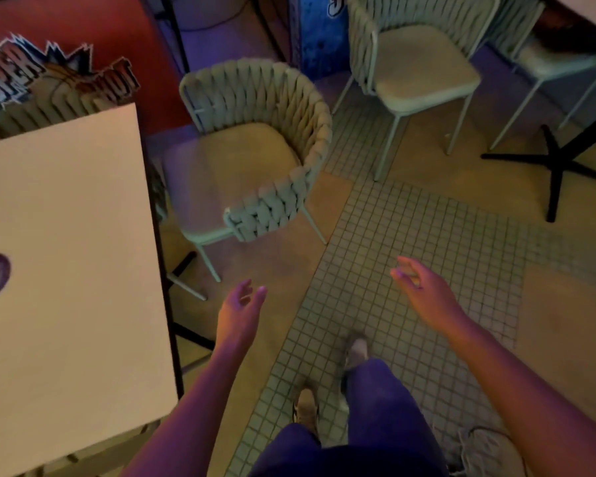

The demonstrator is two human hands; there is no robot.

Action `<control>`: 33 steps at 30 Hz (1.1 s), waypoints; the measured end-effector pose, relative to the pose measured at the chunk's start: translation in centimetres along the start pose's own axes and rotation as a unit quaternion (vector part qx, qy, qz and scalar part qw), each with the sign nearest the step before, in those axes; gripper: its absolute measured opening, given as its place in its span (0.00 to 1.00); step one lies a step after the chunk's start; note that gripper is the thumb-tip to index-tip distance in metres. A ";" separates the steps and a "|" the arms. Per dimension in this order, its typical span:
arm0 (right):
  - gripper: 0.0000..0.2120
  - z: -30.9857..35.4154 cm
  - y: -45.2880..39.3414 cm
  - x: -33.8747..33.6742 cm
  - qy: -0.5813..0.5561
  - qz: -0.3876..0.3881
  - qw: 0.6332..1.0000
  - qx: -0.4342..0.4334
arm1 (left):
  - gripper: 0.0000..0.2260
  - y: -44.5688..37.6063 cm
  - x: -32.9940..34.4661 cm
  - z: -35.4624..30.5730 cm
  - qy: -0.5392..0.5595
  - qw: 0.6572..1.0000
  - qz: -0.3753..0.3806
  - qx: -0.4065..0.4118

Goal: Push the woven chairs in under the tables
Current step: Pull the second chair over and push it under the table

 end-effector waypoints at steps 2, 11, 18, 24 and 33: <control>0.24 1.0 -5.5 -1.9 -0.014 -0.005 1.000 -0.005 | 0.23 -3.9 0.6 -3.0 0.007 1.000 -0.025 -0.003; 0.30 7.6 -27.6 -7.6 0.022 0.042 0.997 -0.054 | 0.22 -15.2 7.5 -13.0 0.026 0.995 -0.051 -0.076; 0.30 13.3 -42.5 -5.1 0.077 0.136 0.984 -0.079 | 0.11 -22.7 6.5 -17.6 0.081 0.959 -0.208 -0.175; 0.31 20.4 -55.7 0.5 0.120 0.212 0.962 -0.127 | 0.17 -31.8 4.4 -19.4 0.144 0.911 -0.304 -0.237; 0.29 31.9 -67.4 11.4 0.184 0.344 0.899 -0.199 | 0.19 -36.8 2.5 -20.6 0.232 0.821 -0.384 -0.352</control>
Point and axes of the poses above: each hand's wrist, its own y-axis away from the middle knuckle, its own x-axis out of the palm, z = x × y, the point moved 9 cm from there along -y, towards the middle knuckle, and after that the axes turned 13 degrees about -y, right-handed, at the moved point
